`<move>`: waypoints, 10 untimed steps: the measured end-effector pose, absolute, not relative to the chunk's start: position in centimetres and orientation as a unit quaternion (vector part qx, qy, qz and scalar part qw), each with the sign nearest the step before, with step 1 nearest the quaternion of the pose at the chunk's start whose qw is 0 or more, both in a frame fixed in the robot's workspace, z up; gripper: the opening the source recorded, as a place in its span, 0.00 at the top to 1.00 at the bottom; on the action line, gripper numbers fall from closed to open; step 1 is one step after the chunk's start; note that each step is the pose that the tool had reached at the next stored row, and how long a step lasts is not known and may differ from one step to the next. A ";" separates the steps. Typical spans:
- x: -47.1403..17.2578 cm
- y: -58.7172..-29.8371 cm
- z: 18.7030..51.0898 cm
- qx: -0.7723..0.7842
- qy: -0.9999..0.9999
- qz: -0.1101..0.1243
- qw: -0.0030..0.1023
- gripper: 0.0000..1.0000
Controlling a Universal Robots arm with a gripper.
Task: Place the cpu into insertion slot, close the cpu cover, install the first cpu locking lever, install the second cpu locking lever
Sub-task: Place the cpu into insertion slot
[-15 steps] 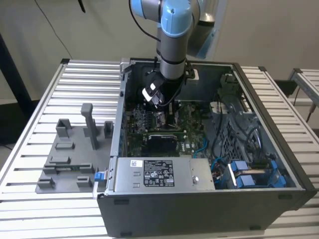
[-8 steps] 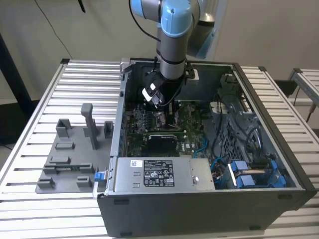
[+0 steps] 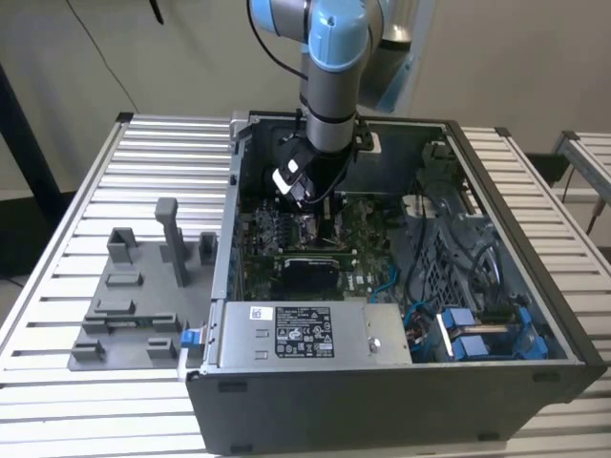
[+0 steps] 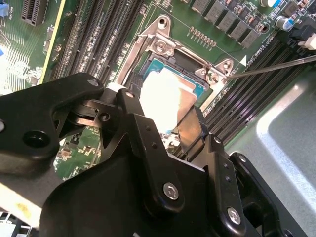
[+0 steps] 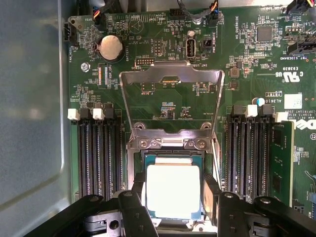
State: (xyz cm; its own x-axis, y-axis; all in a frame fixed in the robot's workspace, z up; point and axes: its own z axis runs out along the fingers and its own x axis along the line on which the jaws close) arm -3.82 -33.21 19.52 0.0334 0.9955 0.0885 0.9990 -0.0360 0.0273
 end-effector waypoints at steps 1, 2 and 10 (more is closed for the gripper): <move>-3.8 -33.2 19.5 -0.718 -0.694 -0.041 0.021 0.45; -3.8 -33.2 19.5 -0.718 -0.694 -0.041 0.021 0.45; -3.8 -33.2 19.5 -0.718 -0.694 -0.041 0.021 0.45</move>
